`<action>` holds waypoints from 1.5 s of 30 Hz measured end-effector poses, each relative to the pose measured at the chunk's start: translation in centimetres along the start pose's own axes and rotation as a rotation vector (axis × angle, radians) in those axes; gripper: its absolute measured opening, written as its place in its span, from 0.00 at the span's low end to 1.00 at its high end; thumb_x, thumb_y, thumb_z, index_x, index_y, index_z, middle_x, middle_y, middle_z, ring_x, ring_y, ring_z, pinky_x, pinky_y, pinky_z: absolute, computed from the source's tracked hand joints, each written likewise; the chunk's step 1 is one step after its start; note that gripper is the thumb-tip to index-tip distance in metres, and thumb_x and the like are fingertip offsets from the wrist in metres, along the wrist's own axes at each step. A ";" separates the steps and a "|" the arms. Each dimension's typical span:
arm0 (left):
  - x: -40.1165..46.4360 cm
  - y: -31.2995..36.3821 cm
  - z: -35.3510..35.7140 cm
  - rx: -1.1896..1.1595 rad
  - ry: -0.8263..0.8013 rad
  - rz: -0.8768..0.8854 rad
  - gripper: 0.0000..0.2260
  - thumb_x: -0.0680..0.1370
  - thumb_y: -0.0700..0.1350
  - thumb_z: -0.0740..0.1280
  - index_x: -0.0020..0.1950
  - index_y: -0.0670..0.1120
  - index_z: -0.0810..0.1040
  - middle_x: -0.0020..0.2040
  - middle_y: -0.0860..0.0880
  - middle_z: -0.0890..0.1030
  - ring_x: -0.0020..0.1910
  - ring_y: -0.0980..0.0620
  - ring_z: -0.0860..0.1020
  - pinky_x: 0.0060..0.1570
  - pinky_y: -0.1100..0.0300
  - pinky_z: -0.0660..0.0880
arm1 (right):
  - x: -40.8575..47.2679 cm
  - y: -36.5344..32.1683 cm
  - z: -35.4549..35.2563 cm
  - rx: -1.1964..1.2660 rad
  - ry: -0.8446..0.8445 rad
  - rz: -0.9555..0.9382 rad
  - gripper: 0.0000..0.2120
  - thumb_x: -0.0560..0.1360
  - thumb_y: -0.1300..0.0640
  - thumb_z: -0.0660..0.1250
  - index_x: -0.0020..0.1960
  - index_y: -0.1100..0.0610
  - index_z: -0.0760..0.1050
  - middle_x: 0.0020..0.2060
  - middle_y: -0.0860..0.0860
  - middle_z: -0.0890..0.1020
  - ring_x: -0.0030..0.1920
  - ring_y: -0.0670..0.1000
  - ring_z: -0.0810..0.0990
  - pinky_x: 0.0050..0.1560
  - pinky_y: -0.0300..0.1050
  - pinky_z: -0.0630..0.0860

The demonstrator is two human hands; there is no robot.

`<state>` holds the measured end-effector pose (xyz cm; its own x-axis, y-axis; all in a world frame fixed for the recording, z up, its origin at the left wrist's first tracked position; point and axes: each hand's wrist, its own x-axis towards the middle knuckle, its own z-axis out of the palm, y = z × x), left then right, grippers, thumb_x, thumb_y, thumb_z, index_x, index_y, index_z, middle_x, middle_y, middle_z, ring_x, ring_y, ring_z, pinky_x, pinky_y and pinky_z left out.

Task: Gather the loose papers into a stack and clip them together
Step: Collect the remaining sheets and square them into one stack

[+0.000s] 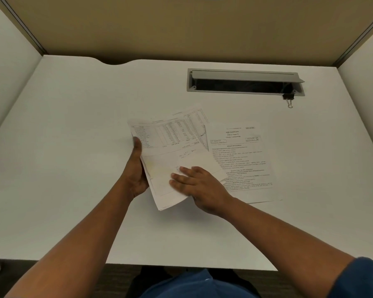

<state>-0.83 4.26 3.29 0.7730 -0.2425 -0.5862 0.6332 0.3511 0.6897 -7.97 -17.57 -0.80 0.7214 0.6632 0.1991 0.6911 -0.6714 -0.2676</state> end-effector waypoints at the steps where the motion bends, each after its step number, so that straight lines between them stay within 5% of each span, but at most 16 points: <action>1: -0.2 -0.1 0.2 0.055 0.007 0.018 0.24 0.82 0.62 0.59 0.73 0.51 0.74 0.67 0.43 0.80 0.64 0.40 0.80 0.62 0.41 0.77 | 0.0 0.0 0.1 -0.014 -0.003 -0.001 0.31 0.72 0.72 0.67 0.73 0.55 0.72 0.71 0.52 0.75 0.72 0.60 0.73 0.68 0.59 0.71; 4: 0.2 -0.5 -0.2 0.167 0.111 0.037 0.15 0.81 0.36 0.65 0.67 0.46 0.77 0.61 0.43 0.84 0.59 0.39 0.83 0.48 0.48 0.83 | 0.1 0.0 0.1 -0.034 -0.021 -0.012 0.29 0.74 0.68 0.68 0.73 0.55 0.72 0.72 0.53 0.75 0.73 0.60 0.72 0.68 0.60 0.72; 7: 0.6 -0.3 -0.9 0.219 0.136 0.031 0.18 0.80 0.31 0.64 0.67 0.47 0.76 0.58 0.45 0.84 0.58 0.40 0.82 0.48 0.48 0.83 | -0.5 0.3 -0.8 -0.023 -0.119 0.040 0.30 0.79 0.45 0.62 0.80 0.50 0.61 0.79 0.51 0.63 0.79 0.56 0.61 0.76 0.60 0.59; 10: 0.9 0.2 -1.9 0.293 0.155 0.031 0.18 0.80 0.32 0.65 0.66 0.49 0.76 0.58 0.47 0.84 0.59 0.41 0.81 0.57 0.44 0.79 | -2.2 2.0 -2.2 0.121 -0.116 0.323 0.42 0.75 0.25 0.51 0.82 0.46 0.52 0.82 0.47 0.52 0.81 0.50 0.49 0.77 0.61 0.49; 14: 1.1 0.7 -2.8 0.350 0.129 0.033 0.18 0.80 0.32 0.66 0.66 0.51 0.76 0.60 0.47 0.84 0.59 0.41 0.81 0.58 0.43 0.79 | -4.2 6.9 -4.1 0.168 0.164 1.101 0.41 0.75 0.30 0.59 0.80 0.53 0.60 0.80 0.53 0.59 0.78 0.56 0.58 0.72 0.64 0.60; 16: 1.3 0.9 -3.0 0.357 0.118 0.027 0.19 0.80 0.33 0.67 0.68 0.50 0.76 0.61 0.46 0.83 0.60 0.40 0.81 0.59 0.42 0.79 | -5.4 9.5 -5.1 0.132 0.094 1.416 0.43 0.73 0.35 0.69 0.79 0.56 0.59 0.78 0.55 0.59 0.76 0.61 0.59 0.69 0.68 0.64; 19: 1.6 1.0 -3.0 0.372 0.117 0.018 0.21 0.80 0.33 0.67 0.70 0.48 0.75 0.63 0.45 0.82 0.60 0.39 0.81 0.60 0.40 0.78 | -7.2 11.9 -6.3 0.196 -0.048 1.620 0.49 0.65 0.37 0.78 0.75 0.57 0.60 0.72 0.57 0.62 0.72 0.64 0.63 0.65 0.66 0.70; 25: 1.9 1.0 -3.1 0.361 0.120 0.003 0.19 0.80 0.33 0.67 0.68 0.49 0.76 0.61 0.45 0.83 0.60 0.39 0.80 0.59 0.41 0.78 | -8.7 14.0 -6.2 0.495 0.132 1.630 0.44 0.65 0.53 0.83 0.73 0.60 0.64 0.66 0.58 0.74 0.66 0.61 0.74 0.62 0.54 0.74; 30: 1.9 1.3 -3.5 0.356 0.115 0.002 0.21 0.80 0.34 0.67 0.72 0.47 0.74 0.63 0.43 0.82 0.63 0.36 0.79 0.63 0.37 0.75 | -8.8 13.8 -6.4 0.471 0.295 1.469 0.11 0.79 0.61 0.65 0.60 0.62 0.78 0.53 0.55 0.81 0.52 0.57 0.78 0.50 0.45 0.71; 37: 1.1 2.2 -2.2 0.204 -0.027 0.010 0.23 0.77 0.34 0.67 0.72 0.46 0.74 0.64 0.43 0.83 0.60 0.39 0.82 0.51 0.46 0.83 | -6.5 13.0 -8.8 0.622 0.476 1.243 0.11 0.81 0.61 0.64 0.60 0.55 0.81 0.50 0.50 0.84 0.51 0.52 0.82 0.49 0.38 0.75; 45: 1.8 2.4 -1.2 0.340 0.014 0.044 0.22 0.79 0.34 0.67 0.73 0.46 0.74 0.64 0.43 0.82 0.62 0.38 0.81 0.61 0.39 0.77 | -3.7 12.4 -10.4 0.718 0.549 1.152 0.11 0.81 0.60 0.64 0.60 0.54 0.81 0.51 0.50 0.85 0.50 0.51 0.83 0.51 0.43 0.79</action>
<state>2.00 5.71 3.40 0.8009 -0.2208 -0.5567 0.5776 0.0392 0.8154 -1.65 -31.81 4.91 0.8870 -0.4319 -0.1634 -0.3188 -0.3168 -0.8933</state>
